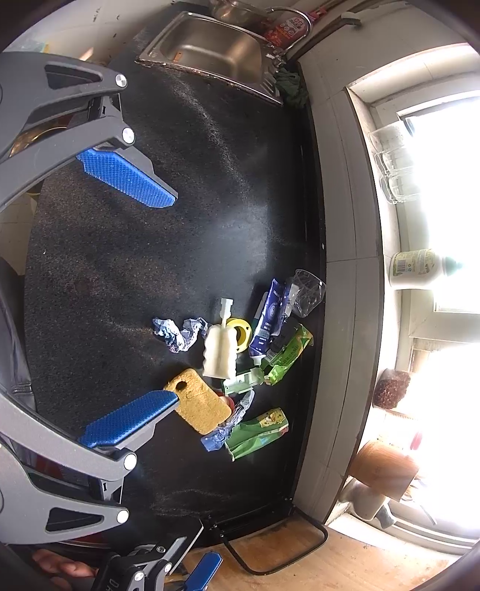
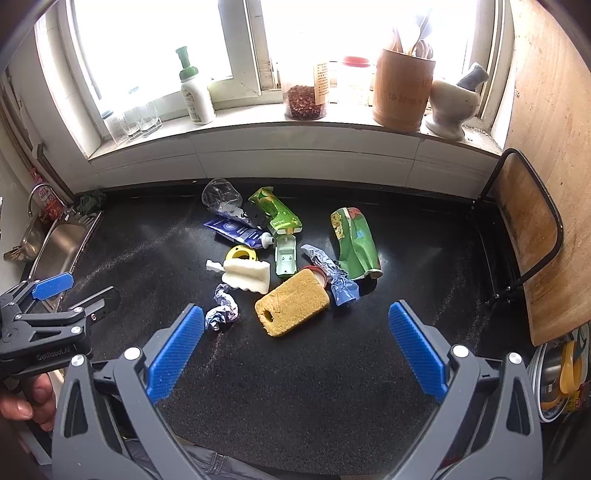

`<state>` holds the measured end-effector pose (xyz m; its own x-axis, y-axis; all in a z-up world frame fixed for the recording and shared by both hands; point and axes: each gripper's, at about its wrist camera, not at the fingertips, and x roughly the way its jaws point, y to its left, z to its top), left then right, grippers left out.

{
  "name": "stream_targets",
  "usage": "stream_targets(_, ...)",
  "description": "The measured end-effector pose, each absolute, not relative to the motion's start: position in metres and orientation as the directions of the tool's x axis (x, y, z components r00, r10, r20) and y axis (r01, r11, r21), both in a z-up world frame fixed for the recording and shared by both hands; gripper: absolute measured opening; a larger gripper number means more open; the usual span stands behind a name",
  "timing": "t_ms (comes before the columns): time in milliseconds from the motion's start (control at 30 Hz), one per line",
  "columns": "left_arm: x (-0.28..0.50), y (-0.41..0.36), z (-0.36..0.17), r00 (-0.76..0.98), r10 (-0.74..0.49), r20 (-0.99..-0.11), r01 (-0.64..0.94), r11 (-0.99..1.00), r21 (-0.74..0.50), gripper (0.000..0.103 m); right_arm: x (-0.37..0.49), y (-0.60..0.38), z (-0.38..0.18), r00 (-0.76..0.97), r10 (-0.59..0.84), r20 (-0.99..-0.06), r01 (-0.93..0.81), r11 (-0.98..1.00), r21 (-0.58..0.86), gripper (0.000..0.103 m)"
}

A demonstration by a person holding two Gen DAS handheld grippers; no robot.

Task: Collect trash

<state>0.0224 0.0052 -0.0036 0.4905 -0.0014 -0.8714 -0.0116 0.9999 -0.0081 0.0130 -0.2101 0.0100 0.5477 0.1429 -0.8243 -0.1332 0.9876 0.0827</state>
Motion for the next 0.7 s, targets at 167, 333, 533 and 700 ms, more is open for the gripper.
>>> stream_targets(167, 0.0238, 0.0058, -0.0039, 0.488, -0.002, -0.873, -0.013, 1.000, -0.010, 0.097, 0.0150, -0.2091, 0.0098, 0.545, 0.144, -0.826, -0.135, 0.987, 0.083, 0.097)
stream_targets(333, 0.0252, 0.0063, -0.0045, 0.484, -0.004, -0.875, -0.014, 1.000, -0.012, 0.097, 0.0147, -0.2088, 0.0097, 0.545, 0.143, -0.826, -0.136, 0.987, 0.082, 0.097)
stream_targets(533, 0.0258, 0.0061, -0.0050, 0.482, -0.004, -0.876, -0.013, 1.000, -0.011, 0.097, 0.0160, -0.2083, 0.0091, 0.546, 0.142, -0.826, -0.134, 0.988, 0.082, 0.097)
stream_targets(700, 0.0251, 0.0056, -0.0062, 0.483, -0.002, -0.876, -0.013, 1.000, -0.010, 0.097, 0.0151, -0.2083, 0.0087, 0.549, 0.144, -0.824, -0.134, 0.987, 0.083, 0.097)
